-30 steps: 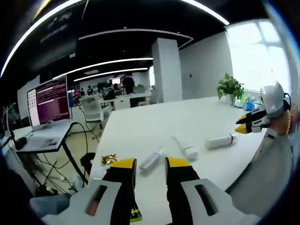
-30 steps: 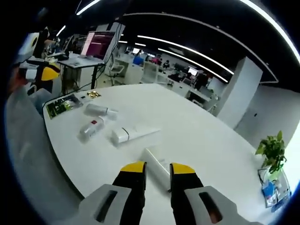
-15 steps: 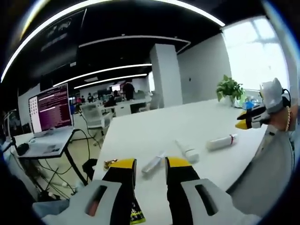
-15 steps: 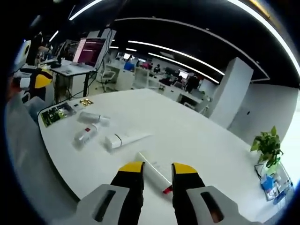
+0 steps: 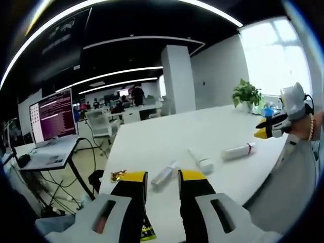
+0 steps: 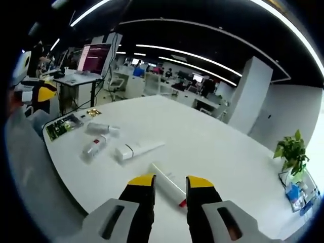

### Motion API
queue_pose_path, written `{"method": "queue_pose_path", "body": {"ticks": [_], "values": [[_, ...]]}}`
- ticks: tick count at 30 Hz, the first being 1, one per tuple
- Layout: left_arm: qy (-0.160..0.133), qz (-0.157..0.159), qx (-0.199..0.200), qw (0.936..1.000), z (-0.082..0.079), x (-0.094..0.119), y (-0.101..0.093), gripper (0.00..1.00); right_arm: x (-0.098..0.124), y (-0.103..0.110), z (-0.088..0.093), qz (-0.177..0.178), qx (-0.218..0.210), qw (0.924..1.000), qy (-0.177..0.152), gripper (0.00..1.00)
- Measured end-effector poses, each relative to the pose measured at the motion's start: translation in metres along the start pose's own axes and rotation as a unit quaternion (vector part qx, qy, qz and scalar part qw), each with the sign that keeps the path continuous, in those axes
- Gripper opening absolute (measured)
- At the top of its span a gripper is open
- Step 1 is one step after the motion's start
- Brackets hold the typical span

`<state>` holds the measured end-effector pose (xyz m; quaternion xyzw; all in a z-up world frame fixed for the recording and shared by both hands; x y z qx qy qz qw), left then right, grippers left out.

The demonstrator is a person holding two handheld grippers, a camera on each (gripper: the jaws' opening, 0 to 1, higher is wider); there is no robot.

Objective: Arrange the skincare products in the storage area until every visible bottle or jar stands upright without overlapping.

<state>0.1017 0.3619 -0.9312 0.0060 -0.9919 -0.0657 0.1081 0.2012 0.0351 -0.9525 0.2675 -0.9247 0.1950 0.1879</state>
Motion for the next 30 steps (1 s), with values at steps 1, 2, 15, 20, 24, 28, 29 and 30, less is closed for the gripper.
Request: {"method": "queue_pose_path", "body": {"ticks": [1, 2, 15, 20, 24, 28, 29, 30], "values": [[0.002, 0.001, -0.002, 1.0000, 0.000, 0.000, -0.001, 0.20, 0.000, 0.000, 0.000, -0.001, -0.001, 1.0000, 0.001, 0.19], [0.002, 0.001, -0.004, 1.0000, 0.000, 0.000, -0.001, 0.20, 0.000, 0.001, 0.000, -0.004, -0.003, 1.0000, 0.001, 0.19], [0.028, 0.006, -0.045, 0.9986, 0.005, -0.003, -0.009, 0.20, -0.011, 0.010, 0.003, -0.037, 0.015, 0.9986, 0.034, 0.19], [0.023, 0.001, -0.048, 0.9986, 0.004, -0.001, -0.007, 0.20, -0.013, 0.014, 0.001, -0.048, 0.020, 0.9981, 0.035, 0.19], [0.017, -0.003, -0.046, 0.9988, 0.003, -0.001, -0.006, 0.20, -0.014, 0.015, 0.001, -0.044, 0.032, 0.9978, 0.038, 0.20], [0.019, -0.004, -0.050, 0.9986, 0.004, -0.001, -0.006, 0.20, -0.011, 0.013, 0.002, -0.045, 0.027, 0.9980, 0.035, 0.21], [0.012, -0.009, -0.053, 0.9985, 0.003, 0.000, -0.005, 0.20, -0.010, 0.011, 0.002, -0.042, 0.026, 0.9983, 0.031, 0.21], [0.010, -0.010, -0.053, 0.9985, 0.003, 0.000, -0.005, 0.19, -0.009, 0.008, 0.001, -0.034, 0.020, 0.9989, 0.025, 0.21]]}}
Point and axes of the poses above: the point that each gripper's makers call its tool centre point, and the gripper's own axes: x roughly backward along the fingers, y roughly to its left, z roughly out of its underside, the point moved 8 cm from there along x, roughly backward along the fingers, and after that the axes turned 6 degrees about -z, right-handed, at the moved point
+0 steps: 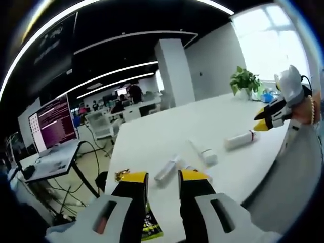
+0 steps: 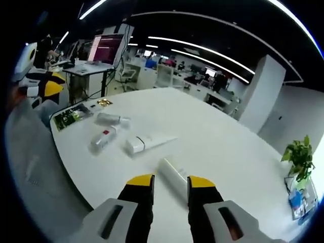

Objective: Arrange the skincare products in the storage area until every visible bottle or jar stands upright without overlapping.

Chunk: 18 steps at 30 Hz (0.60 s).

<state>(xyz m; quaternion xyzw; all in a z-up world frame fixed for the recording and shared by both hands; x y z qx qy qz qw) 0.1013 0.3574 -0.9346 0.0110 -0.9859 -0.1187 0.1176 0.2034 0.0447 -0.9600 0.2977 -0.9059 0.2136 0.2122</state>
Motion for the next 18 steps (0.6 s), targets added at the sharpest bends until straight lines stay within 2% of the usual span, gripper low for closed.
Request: {"method": "queue_pose_path", "body": {"ticks": [5, 10, 14, 15, 18], "values": [[0.007, 0.011, -0.004, 0.9999, 0.002, -0.002, -0.002, 0.19, -0.001, -0.006, 0.004, 0.004, -0.031, 0.9995, 0.009, 0.21], [0.005, 0.001, -0.010, 0.9999, 0.002, -0.002, -0.001, 0.17, 0.001, -0.012, 0.003, 0.007, -0.056, 0.9984, -0.005, 0.22], [0.008, -0.003, -0.013, 0.9999, 0.002, -0.002, 0.000, 0.17, 0.001, -0.019, 0.005, 0.002, -0.092, 0.9956, -0.015, 0.24], [0.009, -0.004, -0.014, 0.9998, 0.003, -0.002, 0.000, 0.17, 0.000, -0.021, 0.005, 0.000, -0.090, 0.9958, -0.015, 0.25], [0.011, -0.007, -0.017, 0.9998, 0.003, -0.003, 0.001, 0.17, -0.003, -0.035, 0.004, 0.012, -0.032, 0.9993, -0.017, 0.25]]}}
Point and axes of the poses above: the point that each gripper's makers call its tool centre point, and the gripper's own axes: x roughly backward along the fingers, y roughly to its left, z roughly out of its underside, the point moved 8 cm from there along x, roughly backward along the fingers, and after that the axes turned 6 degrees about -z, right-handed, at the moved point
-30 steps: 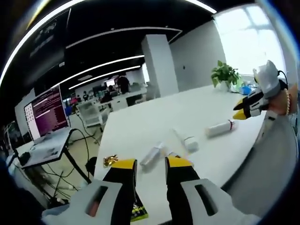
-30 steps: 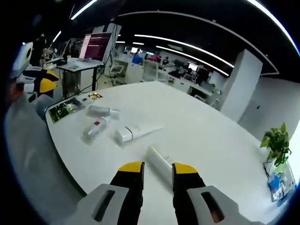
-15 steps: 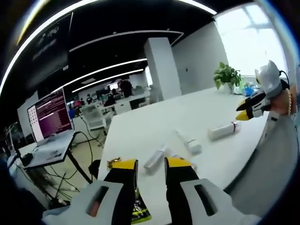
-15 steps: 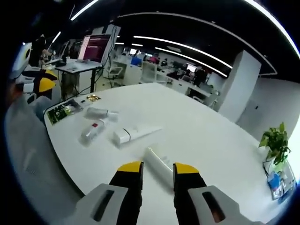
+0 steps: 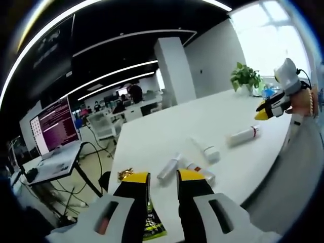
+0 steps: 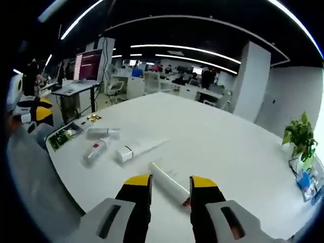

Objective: Arrange the skincare products in the storage area until every visible bottle or jar stands upright without overlapping.

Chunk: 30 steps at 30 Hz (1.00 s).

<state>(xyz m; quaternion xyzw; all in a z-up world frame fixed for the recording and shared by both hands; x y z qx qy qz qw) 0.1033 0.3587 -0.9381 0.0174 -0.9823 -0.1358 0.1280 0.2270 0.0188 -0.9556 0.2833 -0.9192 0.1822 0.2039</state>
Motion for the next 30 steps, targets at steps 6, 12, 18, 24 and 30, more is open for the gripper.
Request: {"method": "queue_pose_path", "body": {"ticks": [6, 12, 18, 24, 30], "values": [[0.007, -0.003, -0.007, 0.9999, 0.001, -0.001, 0.000, 0.18, -0.010, -0.022, 0.002, -0.010, 0.012, 0.9999, -0.002, 0.25], [0.011, -0.004, -0.011, 0.9999, 0.002, -0.002, 0.000, 0.18, -0.026, -0.032, 0.013, -0.073, 0.044, 0.9957, 0.037, 0.26], [0.013, -0.003, -0.005, 0.9999, 0.003, -0.003, 0.001, 0.18, -0.047, -0.039, 0.025, -0.147, 0.056, 0.9837, 0.088, 0.23], [0.017, 0.001, -0.011, 0.9998, 0.003, -0.003, -0.001, 0.18, -0.064, -0.042, 0.037, -0.175, 0.174, 0.9596, 0.135, 0.29], [0.021, 0.002, -0.017, 0.9996, 0.003, -0.002, -0.003, 0.18, -0.083, -0.044, 0.046, -0.228, 0.198, 0.9379, 0.171, 0.32]]}}
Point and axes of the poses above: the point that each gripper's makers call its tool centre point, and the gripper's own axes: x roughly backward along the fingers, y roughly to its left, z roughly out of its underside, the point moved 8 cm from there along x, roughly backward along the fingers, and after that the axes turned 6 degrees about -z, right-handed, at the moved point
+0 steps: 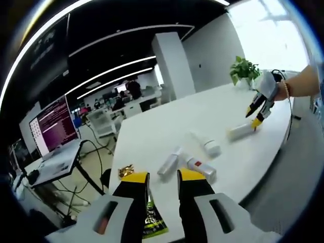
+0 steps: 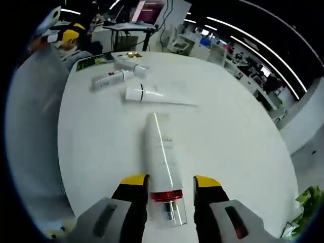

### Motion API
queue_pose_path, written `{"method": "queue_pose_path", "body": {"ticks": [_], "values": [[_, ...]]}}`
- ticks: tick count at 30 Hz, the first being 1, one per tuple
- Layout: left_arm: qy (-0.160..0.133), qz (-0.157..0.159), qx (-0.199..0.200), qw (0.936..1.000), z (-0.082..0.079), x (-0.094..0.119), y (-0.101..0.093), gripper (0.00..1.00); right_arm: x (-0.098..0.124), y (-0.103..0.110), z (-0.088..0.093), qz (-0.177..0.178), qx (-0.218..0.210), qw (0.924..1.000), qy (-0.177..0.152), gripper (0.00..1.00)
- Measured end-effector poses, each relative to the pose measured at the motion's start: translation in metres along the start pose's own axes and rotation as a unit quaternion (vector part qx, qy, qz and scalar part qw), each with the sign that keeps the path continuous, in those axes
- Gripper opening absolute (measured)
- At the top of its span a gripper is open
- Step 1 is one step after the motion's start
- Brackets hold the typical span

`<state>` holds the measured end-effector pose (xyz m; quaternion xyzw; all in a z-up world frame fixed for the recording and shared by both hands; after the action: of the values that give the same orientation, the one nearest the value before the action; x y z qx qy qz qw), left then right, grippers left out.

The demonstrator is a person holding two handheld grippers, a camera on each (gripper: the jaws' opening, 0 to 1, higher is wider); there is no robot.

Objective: Arrange the skincare products in the storage area until every visible bottle or jar stands upright without overlapping.

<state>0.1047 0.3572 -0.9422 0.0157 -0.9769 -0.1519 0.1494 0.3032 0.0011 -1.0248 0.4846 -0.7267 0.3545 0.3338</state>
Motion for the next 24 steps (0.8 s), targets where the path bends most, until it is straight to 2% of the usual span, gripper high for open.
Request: {"method": "queue_pose_path", "body": {"ticks": [3, 6, 7, 9, 13, 16, 19, 21, 24], "values": [[0.004, 0.002, -0.007, 1.0000, 0.001, 0.000, -0.001, 0.18, -0.008, -0.005, 0.001, -0.027, 0.022, 0.9991, 0.025, 0.31], [0.008, 0.004, -0.011, 0.9999, 0.001, -0.001, -0.002, 0.18, -0.012, -0.004, -0.005, -0.067, 0.028, 0.9963, 0.045, 0.24], [0.008, 0.004, -0.012, 0.9999, 0.001, -0.001, -0.003, 0.18, -0.013, -0.005, -0.006, -0.066, 0.037, 0.9956, 0.056, 0.25], [0.008, 0.004, -0.013, 0.9999, 0.001, 0.000, -0.003, 0.18, -0.017, -0.006, -0.007, -0.087, 0.055, 0.9909, 0.086, 0.25], [0.008, 0.003, -0.013, 0.9999, 0.001, 0.000, -0.002, 0.18, -0.026, -0.010, -0.010, -0.123, 0.033, 0.9808, 0.148, 0.26], [0.008, 0.003, -0.013, 0.9999, 0.001, 0.000, -0.002, 0.18, -0.030, -0.013, -0.014, -0.142, 0.020, 0.9735, 0.178, 0.26], [0.008, 0.002, -0.014, 0.9999, 0.001, 0.000, -0.002, 0.18, -0.032, -0.017, -0.013, -0.164, 0.005, 0.9705, 0.177, 0.26], [0.007, 0.000, -0.015, 0.9999, 0.001, 0.000, -0.002, 0.18, -0.031, -0.016, -0.013, -0.169, 0.029, 0.9697, 0.174, 0.26], [0.008, -0.002, -0.016, 0.9998, 0.001, 0.000, -0.002, 0.18, -0.033, -0.015, -0.015, -0.168, 0.024, 0.9679, 0.186, 0.26]]}}
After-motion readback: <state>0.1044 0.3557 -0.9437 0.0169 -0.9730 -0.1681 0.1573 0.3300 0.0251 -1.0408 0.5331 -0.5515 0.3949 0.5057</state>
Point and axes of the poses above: the point that each gripper's makers call its tool centre point, and the gripper's own axes: x roughly backward along the fingers, y roughly to its left, z roughly out of its underside, the point moved 8 cm from there along x, roughly backward along the fingers, and after that the axes turned 6 degrees about -z, right-handed, at the moved point
